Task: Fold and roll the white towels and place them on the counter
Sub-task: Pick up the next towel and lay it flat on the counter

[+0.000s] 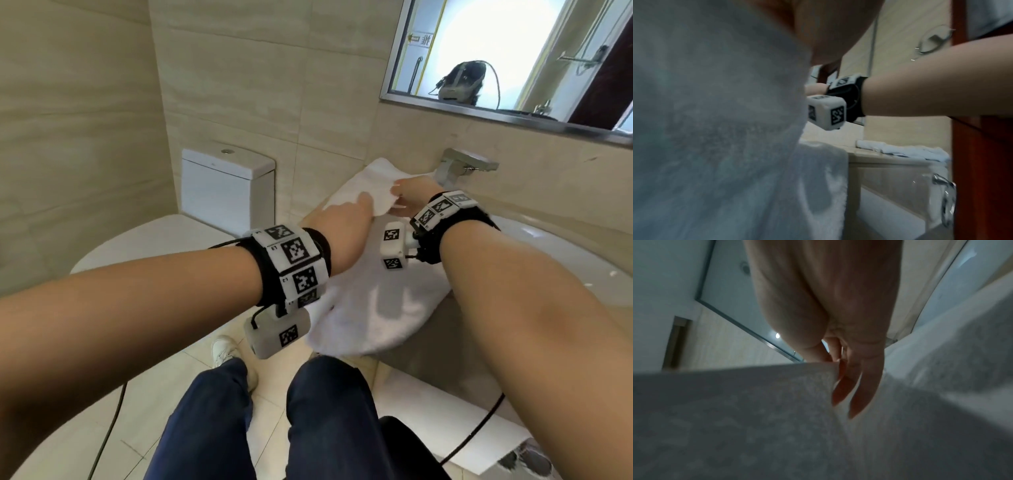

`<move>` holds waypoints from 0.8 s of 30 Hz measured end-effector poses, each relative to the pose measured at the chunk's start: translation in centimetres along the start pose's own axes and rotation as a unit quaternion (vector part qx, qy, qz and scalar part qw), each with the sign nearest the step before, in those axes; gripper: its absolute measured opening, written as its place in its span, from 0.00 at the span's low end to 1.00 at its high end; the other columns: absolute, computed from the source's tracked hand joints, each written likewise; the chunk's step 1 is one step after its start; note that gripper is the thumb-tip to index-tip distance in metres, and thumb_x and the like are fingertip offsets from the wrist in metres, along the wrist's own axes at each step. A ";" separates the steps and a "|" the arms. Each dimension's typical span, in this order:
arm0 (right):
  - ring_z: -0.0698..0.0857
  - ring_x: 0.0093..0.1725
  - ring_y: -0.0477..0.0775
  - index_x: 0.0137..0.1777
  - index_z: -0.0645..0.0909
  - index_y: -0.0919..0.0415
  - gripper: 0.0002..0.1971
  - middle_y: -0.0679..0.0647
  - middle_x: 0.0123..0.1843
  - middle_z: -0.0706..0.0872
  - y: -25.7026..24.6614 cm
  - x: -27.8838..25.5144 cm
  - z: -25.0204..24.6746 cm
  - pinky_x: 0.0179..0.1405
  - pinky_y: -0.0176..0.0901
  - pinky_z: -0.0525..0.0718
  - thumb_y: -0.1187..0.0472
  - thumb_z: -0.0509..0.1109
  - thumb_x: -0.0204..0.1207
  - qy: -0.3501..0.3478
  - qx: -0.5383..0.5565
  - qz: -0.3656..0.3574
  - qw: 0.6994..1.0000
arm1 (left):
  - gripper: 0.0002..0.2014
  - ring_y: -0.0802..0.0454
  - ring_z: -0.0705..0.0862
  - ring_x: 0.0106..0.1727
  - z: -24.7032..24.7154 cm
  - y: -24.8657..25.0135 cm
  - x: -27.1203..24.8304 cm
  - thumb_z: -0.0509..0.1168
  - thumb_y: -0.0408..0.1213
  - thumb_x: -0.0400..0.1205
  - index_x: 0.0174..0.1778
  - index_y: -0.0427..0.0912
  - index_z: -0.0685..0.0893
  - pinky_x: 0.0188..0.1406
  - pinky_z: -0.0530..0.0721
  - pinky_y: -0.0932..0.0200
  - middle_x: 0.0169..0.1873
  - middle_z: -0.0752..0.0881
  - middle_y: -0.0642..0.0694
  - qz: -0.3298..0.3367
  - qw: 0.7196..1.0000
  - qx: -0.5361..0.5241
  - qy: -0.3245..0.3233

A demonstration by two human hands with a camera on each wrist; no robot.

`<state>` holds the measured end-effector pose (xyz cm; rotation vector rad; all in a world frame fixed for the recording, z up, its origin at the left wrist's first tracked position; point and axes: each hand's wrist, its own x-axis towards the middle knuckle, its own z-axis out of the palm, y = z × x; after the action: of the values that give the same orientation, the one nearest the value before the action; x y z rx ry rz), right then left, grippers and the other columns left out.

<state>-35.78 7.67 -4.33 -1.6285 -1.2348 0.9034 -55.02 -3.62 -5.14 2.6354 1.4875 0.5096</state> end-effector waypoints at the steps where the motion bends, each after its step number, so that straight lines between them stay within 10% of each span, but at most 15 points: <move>1: 0.79 0.40 0.47 0.73 0.69 0.65 0.21 0.49 0.42 0.74 -0.2 -0.3 -0.4 0.23 0.28 0.83 0.71 0.62 0.80 -0.012 -0.018 -0.002 1.000 | 0.09 0.43 0.76 0.39 0.0 0.9 -0.4 0.52 0.34 0.86 0.60 0.35 0.68 0.36 0.71 0.52 0.48 0.81 0.39 0.037 0.999 -0.029 0.008; 6: 0.81 0.40 0.50 0.76 0.67 0.68 0.27 0.54 0.42 0.79 -0.1 -2.0 -2.0 0.35 0.42 0.85 0.77 0.64 0.76 -0.037 -0.076 0.027 0.996 | 0.10 0.49 0.85 0.24 1.6 2.4 -0.4 0.60 0.33 0.84 0.57 0.34 0.69 0.27 0.86 0.60 0.34 0.88 0.41 0.051 0.929 -0.211 -0.301; 10: 0.81 0.43 0.54 0.75 0.69 0.66 0.26 0.55 0.43 0.78 0.7 -3.0 -3.1 0.37 0.43 0.83 0.78 0.63 0.77 -0.050 -0.126 0.048 0.990 | 0.10 0.43 0.88 0.35 2.9 2.4 0.4 0.62 0.31 0.83 0.59 0.40 0.72 0.38 0.89 0.53 0.43 0.88 0.40 0.060 0.915 -0.161 -0.366; 14: 0.81 0.38 0.51 0.74 0.70 0.65 0.24 0.55 0.41 0.79 1.2 -3.4 -3.9 0.32 0.43 0.85 0.76 0.60 0.79 -0.063 -0.128 0.082 0.986 | 0.13 0.44 0.89 0.43 6.0 3.5 0.5 0.59 0.33 0.82 0.63 0.38 0.74 0.52 0.86 0.52 0.49 0.89 0.40 0.111 0.928 -0.007 -0.356; 19: 0.82 0.36 0.54 0.59 0.77 0.63 0.15 0.59 0.40 0.80 1.0 -3.2 -4.4 0.20 0.38 0.86 0.80 0.60 0.78 -0.082 -0.160 0.093 0.979 | 0.13 0.46 0.86 0.31 8.4 5.4 1.2 0.60 0.33 0.82 0.59 0.30 0.80 0.42 0.86 0.56 0.34 0.87 0.41 0.116 0.928 0.057 -0.348; 24: 0.83 0.37 0.55 0.54 0.79 0.63 0.11 0.60 0.41 0.82 0.4 -2.3 -5.2 0.32 0.43 0.87 0.77 0.62 0.78 -0.068 -0.170 0.089 0.979 | 0.12 0.43 0.82 0.37 9.3 8.1 1.2 0.58 0.34 0.83 0.60 0.33 0.77 0.40 0.86 0.52 0.46 0.87 0.36 0.160 0.947 -0.014 -0.280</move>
<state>-31.48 4.25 -2.77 -1.9999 -1.4135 0.9643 -44.88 -5.99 -11.84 2.6790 0.8849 -0.2021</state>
